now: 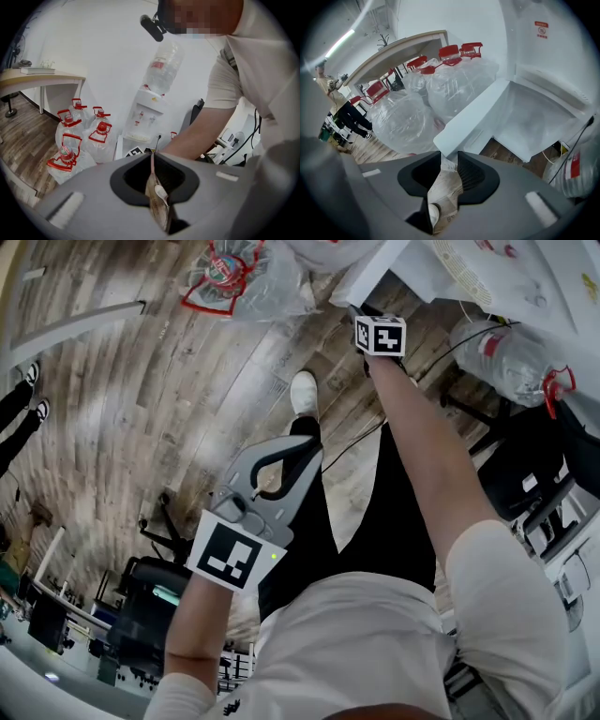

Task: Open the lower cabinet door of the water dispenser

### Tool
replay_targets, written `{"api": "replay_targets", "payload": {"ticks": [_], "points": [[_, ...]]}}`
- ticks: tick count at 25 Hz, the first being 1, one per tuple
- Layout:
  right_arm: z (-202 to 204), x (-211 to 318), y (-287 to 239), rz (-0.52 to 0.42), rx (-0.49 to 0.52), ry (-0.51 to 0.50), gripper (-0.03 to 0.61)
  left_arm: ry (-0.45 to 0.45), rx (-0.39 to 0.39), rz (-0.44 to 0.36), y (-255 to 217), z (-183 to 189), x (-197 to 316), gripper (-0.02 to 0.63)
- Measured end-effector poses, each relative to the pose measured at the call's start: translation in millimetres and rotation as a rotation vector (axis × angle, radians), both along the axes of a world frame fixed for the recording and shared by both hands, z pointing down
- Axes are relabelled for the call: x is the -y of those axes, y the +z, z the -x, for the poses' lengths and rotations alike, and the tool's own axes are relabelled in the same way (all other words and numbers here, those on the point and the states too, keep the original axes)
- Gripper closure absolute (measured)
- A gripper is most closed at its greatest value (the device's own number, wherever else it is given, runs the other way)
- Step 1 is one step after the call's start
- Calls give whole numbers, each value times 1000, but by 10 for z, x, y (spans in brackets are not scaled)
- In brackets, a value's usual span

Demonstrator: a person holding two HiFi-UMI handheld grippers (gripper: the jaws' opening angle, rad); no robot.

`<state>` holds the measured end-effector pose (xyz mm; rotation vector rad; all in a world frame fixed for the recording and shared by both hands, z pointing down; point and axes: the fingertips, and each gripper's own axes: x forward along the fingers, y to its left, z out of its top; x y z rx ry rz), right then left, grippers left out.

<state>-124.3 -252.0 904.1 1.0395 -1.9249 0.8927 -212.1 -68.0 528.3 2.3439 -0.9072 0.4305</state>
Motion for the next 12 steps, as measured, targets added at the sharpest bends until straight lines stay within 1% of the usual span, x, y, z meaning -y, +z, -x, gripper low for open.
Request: {"api": "replay_targets", "payload": {"ticks": [8,12], "points": [[260,113,-32,-8,5,-30,466,-15,-22,-3,-10,81,-15,557],[315,131,-55,10,-9,-44,466,-6,-26,-11,-69,104,-35,557]]}}
